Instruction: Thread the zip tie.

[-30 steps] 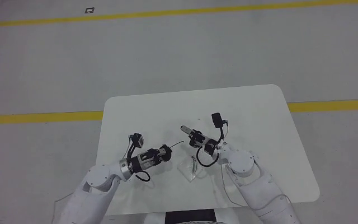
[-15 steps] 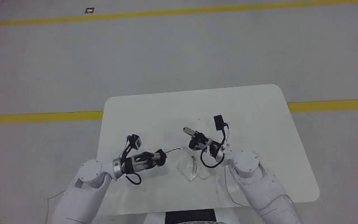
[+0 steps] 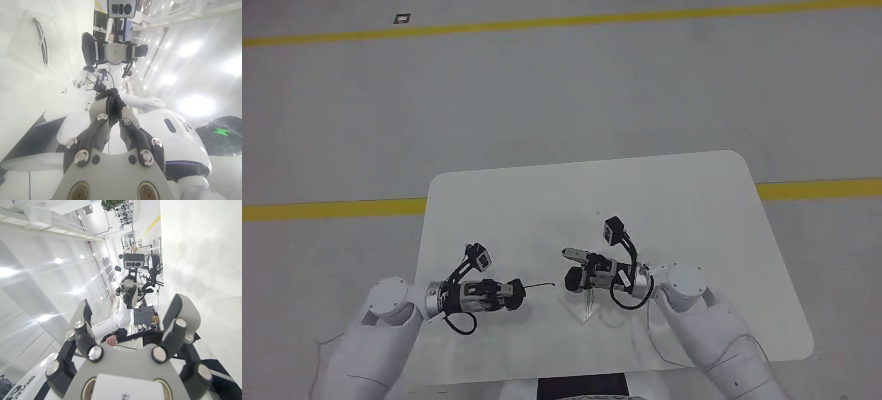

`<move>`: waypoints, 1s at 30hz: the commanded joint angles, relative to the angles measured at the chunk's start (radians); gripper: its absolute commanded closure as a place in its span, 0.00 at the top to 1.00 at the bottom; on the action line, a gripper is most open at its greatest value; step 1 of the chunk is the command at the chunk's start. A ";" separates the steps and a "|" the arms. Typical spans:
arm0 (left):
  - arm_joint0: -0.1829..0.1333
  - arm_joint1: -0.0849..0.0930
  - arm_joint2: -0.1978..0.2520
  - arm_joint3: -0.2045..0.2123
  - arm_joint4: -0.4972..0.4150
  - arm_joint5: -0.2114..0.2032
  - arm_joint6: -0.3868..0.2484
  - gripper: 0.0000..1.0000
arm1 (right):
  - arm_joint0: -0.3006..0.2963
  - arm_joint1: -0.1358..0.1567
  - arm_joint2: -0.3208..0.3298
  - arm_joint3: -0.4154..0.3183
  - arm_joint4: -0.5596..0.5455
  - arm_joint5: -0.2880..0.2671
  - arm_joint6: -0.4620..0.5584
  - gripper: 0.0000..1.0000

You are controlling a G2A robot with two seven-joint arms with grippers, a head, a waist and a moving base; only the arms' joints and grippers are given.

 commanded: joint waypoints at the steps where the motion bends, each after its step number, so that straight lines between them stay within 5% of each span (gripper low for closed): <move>1: 0.000 0.000 0.000 0.000 -0.001 0.001 0.000 0.00 | 0.000 0.000 0.000 0.000 0.000 0.000 0.000 1.00; 4: 0.000 -0.001 0.012 0.014 0.008 0.000 0.040 0.00 | -0.005 0.002 -0.008 0.010 -0.015 0.008 -0.008 1.00; 12: -0.025 -0.002 0.053 0.065 -0.039 -0.023 0.022 0.00 | 0.023 -0.005 -0.061 0.105 0.220 -0.030 0.200 1.00; 19: -0.037 -0.003 0.072 0.070 -0.037 -0.045 0.006 0.00 | 0.027 -0.005 -0.063 0.112 0.224 -0.036 0.199 1.00; 26: -0.037 -0.003 0.072 0.070 -0.037 -0.045 0.006 0.00 | 0.008 0.004 -0.048 0.107 0.174 -0.068 0.095 1.00; 27: -0.037 -0.003 0.072 0.070 -0.037 -0.045 0.006 0.00 | 0.005 0.006 -0.047 0.106 0.171 -0.070 0.093 0.95; 28: -0.037 -0.003 0.072 0.070 -0.037 -0.045 0.006 0.00 | 0.003 0.008 -0.047 0.110 0.167 -0.070 0.091 0.65; 30: -0.037 -0.003 0.072 0.070 -0.037 -0.045 0.006 0.00 | 0.002 0.011 -0.048 0.114 0.148 -0.072 0.086 0.48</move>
